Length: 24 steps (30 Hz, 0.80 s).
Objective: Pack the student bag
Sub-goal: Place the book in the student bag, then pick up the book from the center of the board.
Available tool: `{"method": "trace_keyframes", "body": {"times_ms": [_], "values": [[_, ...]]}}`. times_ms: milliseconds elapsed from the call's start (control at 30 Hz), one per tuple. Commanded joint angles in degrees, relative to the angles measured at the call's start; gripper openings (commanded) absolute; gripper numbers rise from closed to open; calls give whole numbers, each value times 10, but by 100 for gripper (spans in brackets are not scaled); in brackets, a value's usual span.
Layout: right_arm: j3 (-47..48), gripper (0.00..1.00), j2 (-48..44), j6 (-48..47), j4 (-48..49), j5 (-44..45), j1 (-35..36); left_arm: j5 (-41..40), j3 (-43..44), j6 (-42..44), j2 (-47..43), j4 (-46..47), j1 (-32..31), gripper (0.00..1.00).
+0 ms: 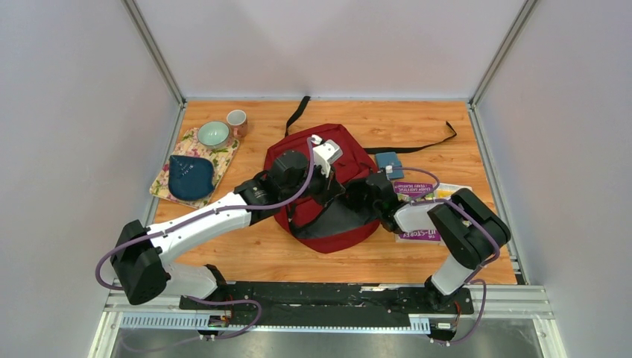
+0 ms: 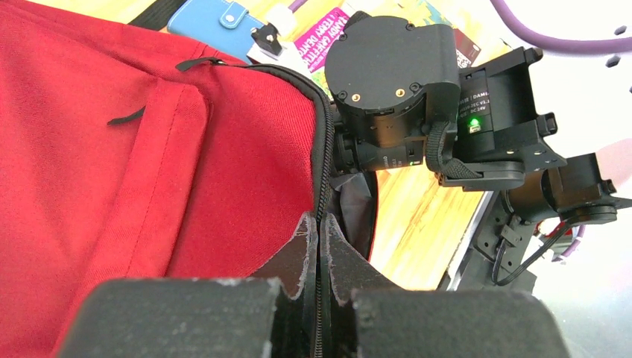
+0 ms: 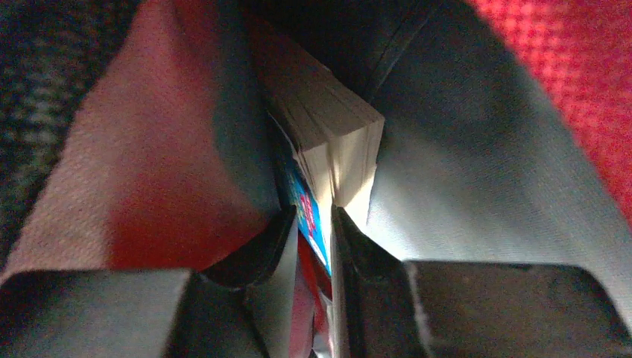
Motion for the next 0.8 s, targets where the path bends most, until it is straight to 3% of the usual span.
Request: {"method": "trace_keyframes", "body": {"times_ms": [0,133,233,467,567,667,767], "values": [[9,26,3,1,45,17,6,15,1,-11,-23,34,-4,0],[-28,36,-78,-58,3,19,2,-5,-7,-7,-33,30,-4,0],[-34,43,-176,-140,-89,14,0,-24,-17,-5,-41,31,-4,0],[-38,47,-424,-257,-416,24,-1,-37,-36,2,-55,13,-4,0],[-59,50,-542,-269,-532,80,-1,-36,-61,1,-66,8,-4,0],[-57,60,-655,-269,-632,149,-10,-12,-83,-3,-64,12,-4,0],[-33,65,-734,-280,-682,197,-18,21,-103,-37,-45,26,-4,0]]}}
